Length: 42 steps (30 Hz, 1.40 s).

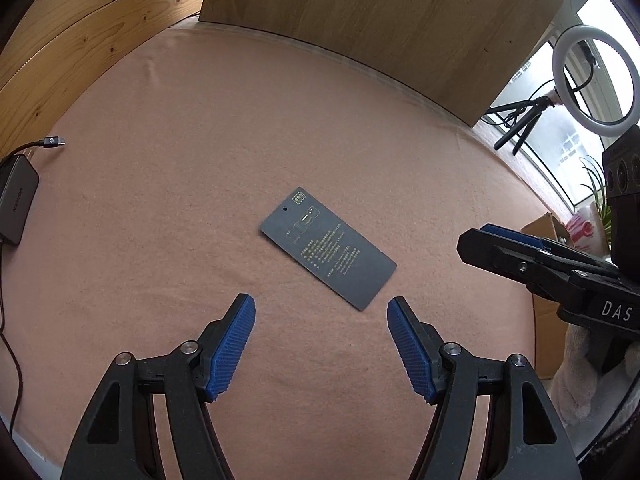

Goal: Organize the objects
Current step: 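Move the right gripper to the black card and pinch its edge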

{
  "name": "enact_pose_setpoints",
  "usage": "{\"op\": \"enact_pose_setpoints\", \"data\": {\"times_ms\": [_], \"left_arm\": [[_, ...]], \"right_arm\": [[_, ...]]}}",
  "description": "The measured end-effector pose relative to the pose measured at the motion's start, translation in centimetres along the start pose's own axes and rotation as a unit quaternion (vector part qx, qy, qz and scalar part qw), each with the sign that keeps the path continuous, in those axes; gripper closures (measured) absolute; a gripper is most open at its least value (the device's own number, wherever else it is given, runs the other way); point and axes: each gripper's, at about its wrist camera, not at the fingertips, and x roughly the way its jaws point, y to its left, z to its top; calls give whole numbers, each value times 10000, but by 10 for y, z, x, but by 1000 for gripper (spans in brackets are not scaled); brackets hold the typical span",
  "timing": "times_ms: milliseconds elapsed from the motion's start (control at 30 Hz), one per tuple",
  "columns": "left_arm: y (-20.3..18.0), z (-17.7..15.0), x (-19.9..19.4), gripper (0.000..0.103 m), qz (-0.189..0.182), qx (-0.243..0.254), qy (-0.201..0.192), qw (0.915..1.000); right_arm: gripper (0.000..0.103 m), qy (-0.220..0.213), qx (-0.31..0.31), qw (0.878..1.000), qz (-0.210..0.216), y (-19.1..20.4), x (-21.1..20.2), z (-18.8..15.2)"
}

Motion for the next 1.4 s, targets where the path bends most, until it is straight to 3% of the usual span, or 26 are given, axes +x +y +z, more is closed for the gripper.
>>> {"op": "enact_pose_setpoints", "data": {"times_ms": [233, 467, 700, 1033, 1167, 1400], "left_arm": [[12, -3, 10, 32, -113, -97, 29, 9999], [10, -6, 20, 35, -236, -32, 71, 9997], [7, -6, 23, 42, -333, 26, 81, 9994], [2, -15, 22, 50, -408, 170, 112, 9990], [-5, -18, 24, 57, -457, 287, 136, 9985], [5, -5, 21, 60, -538, 349, 73, 9979]], "right_arm": [[58, 567, -61, 9982, 190, 13, 43, 16], [67, 884, -93, 9959, 145, 21, 72, 25], [76, 1145, 132, 9927, 365, 17, 82, 24], [85, 1254, 505, 9875, 808, 11, 86, 9], [87, 1177, 670, 9863, 937, 11, 88, 2], [90, 968, 844, 9875, 918, 8, 84, -7]]}}
